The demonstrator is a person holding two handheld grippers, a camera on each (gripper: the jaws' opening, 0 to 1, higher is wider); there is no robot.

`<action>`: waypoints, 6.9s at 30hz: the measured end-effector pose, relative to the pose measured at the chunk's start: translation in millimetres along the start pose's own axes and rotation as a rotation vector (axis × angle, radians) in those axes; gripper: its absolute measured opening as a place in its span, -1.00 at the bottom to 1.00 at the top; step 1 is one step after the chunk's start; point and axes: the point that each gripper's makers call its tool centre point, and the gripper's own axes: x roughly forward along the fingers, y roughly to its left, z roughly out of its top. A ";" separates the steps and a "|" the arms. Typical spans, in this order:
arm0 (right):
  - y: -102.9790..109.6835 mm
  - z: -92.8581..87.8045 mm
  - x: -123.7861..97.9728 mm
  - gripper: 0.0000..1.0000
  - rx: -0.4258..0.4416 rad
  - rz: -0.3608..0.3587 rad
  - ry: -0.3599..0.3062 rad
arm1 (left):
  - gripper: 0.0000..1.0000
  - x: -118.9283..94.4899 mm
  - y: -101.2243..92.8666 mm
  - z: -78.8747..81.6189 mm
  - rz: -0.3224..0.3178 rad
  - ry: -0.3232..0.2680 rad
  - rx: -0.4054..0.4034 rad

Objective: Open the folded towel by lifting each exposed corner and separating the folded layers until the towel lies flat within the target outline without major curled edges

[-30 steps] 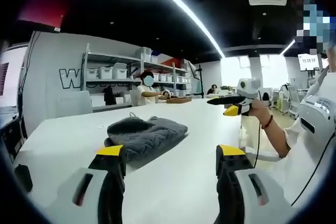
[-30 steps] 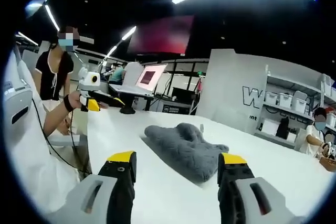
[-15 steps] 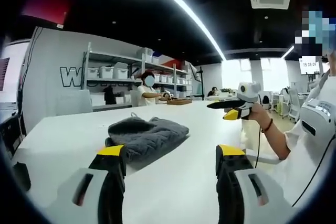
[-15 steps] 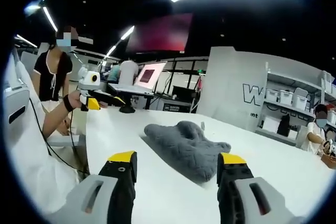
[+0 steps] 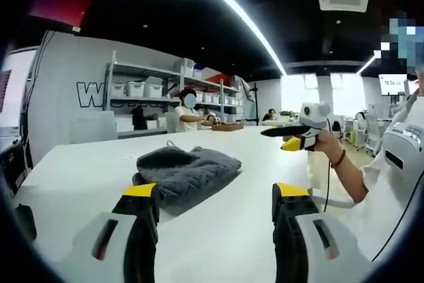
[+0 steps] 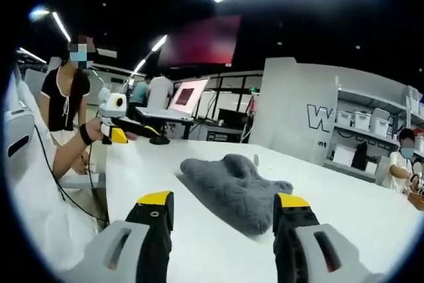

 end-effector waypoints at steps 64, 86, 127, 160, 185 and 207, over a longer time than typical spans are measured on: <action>-30.5 1.5 37.0 0.06 0.042 -0.017 0.051 | 0.34 81.5 33.4 1.0 -0.033 0.044 -0.094; -40.4 4.2 46.4 0.03 0.043 -0.021 0.057 | 0.34 93.1 37.7 -1.0 -0.044 0.052 -0.106; -66.2 3.8 71.4 -0.02 0.046 -0.019 0.092 | 0.31 122.8 41.4 8.3 -0.068 0.065 -0.140; -78.8 -4.7 90.8 0.01 0.109 -0.016 0.085 | 0.30 140.7 54.2 -5.2 -0.031 0.093 -0.153; -91.9 -15.7 107.3 -0.02 0.103 -0.039 0.139 | 0.25 153.1 70.6 -13.6 0.001 0.116 -0.177; -95.6 -20.1 125.0 -0.02 0.098 -0.037 0.174 | 0.27 158.4 81.9 -14.9 0.063 0.135 -0.187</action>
